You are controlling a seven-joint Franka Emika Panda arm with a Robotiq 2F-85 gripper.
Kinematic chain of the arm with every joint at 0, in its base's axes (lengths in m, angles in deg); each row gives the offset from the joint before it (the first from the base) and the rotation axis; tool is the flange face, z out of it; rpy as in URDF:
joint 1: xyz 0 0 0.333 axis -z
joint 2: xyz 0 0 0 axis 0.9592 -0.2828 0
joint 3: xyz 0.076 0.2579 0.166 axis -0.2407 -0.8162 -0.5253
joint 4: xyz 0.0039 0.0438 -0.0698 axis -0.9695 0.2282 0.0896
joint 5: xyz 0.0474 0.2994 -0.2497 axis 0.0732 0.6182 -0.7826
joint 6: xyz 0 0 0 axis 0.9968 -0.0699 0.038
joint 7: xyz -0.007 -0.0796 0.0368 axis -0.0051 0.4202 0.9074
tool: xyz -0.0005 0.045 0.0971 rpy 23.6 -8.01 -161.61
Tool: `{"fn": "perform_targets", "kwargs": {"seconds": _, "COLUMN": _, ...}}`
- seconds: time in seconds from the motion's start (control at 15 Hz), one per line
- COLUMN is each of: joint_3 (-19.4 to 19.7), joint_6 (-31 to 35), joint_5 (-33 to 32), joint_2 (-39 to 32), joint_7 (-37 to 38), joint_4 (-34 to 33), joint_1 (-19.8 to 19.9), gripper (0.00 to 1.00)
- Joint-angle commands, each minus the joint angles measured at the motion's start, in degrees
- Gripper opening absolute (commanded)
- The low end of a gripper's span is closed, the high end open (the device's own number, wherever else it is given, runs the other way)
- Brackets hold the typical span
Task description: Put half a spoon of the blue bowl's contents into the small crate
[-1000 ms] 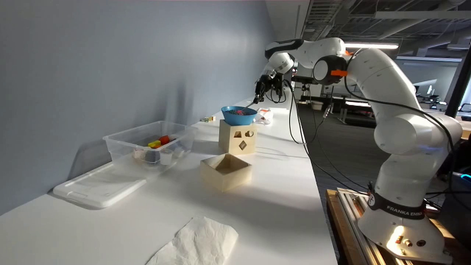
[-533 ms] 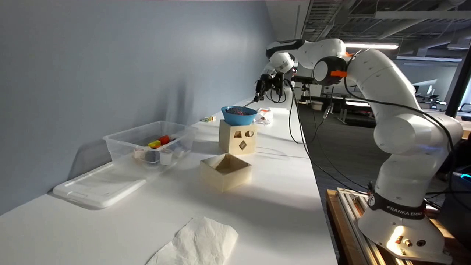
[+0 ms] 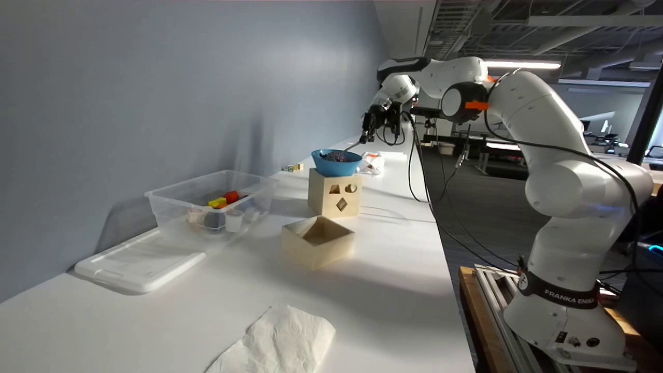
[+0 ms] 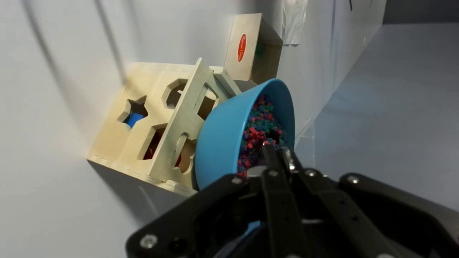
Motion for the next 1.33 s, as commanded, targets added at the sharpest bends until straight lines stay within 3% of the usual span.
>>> {"fn": "perform_targets", "kwargs": {"seconds": 0.0, "joint_3": -1.3, "joint_6": -2.0, "joint_5": 3.0, "joint_2": -2.0, "joint_7": 2.8, "joint_4": -4.0, "joint_1": 1.6, "gripper": 0.01}}
{"fn": "perform_targets", "kwargs": {"seconds": 1.27, "joint_3": -2.9, "joint_6": -4.5, "joint_5": 4.0, "joint_2": -2.1, "joint_7": 3.5, "joint_4": -6.2, "joint_1": 2.1, "gripper": 0.01}}
